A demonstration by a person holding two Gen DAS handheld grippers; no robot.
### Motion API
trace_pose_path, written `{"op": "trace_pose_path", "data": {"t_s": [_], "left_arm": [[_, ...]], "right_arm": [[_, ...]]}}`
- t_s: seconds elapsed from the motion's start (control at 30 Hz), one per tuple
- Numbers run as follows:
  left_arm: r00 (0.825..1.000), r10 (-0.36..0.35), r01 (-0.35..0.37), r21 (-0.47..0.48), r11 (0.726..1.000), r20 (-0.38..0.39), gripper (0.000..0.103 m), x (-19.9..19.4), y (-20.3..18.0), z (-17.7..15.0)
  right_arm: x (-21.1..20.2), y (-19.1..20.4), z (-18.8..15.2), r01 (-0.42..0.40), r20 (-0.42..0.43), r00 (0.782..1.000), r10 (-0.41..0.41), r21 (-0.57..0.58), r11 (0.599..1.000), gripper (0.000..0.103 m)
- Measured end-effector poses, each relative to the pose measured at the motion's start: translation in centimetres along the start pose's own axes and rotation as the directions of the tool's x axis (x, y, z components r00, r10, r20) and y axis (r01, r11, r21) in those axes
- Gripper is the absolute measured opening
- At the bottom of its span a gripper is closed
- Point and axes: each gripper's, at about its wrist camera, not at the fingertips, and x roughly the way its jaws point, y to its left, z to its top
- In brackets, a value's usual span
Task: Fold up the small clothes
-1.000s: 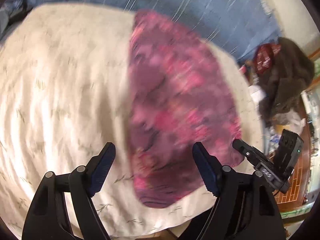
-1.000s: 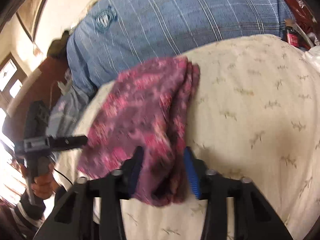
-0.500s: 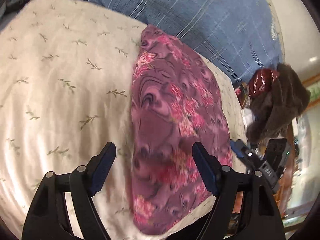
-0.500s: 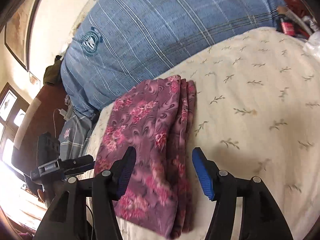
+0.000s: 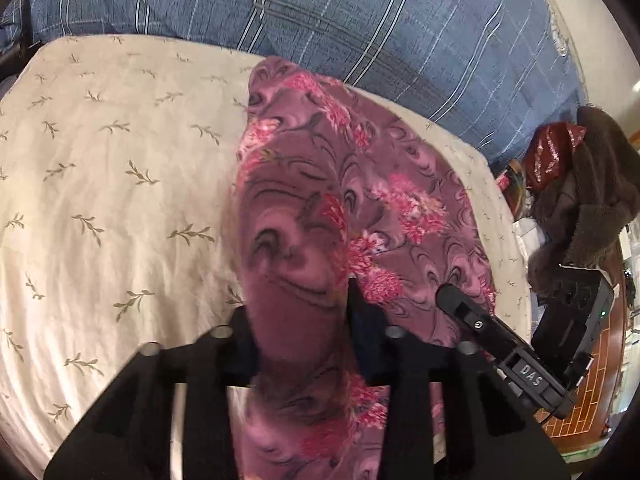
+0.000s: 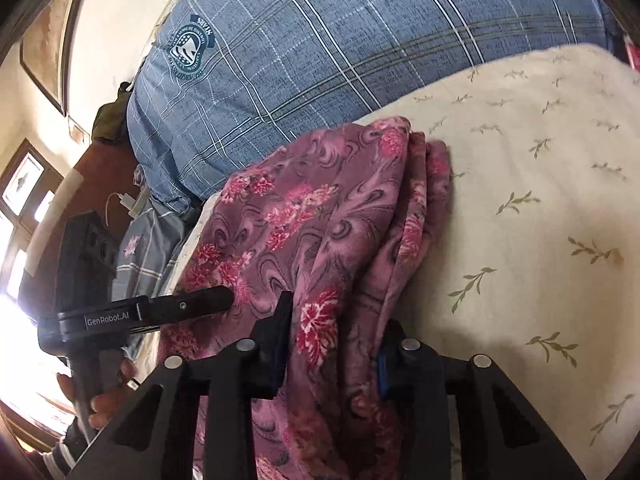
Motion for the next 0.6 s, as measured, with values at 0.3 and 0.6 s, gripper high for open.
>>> {"op": "trace_pose_path", "data": {"t_s": [0.3, 0.6], "left_arm": [[0.998, 0.028, -0.028, 0.002, 1.000, 0.059, 0.024, -4.6, 1.2, -1.6], [0.992, 0.085, -0.079, -0.067, 0.995, 0.090, 0.031, -10.1, 7.9, -6.7]], "right_arm": [[-1.2, 4.5, -1.4, -0.033, -0.011, 0.999, 0.032, -0.049, 0.998, 0.029], [0.5, 10.3, -6.5, -0.174, -0.115, 0.980, 0.161, -0.123, 0.977, 0.032]]}}
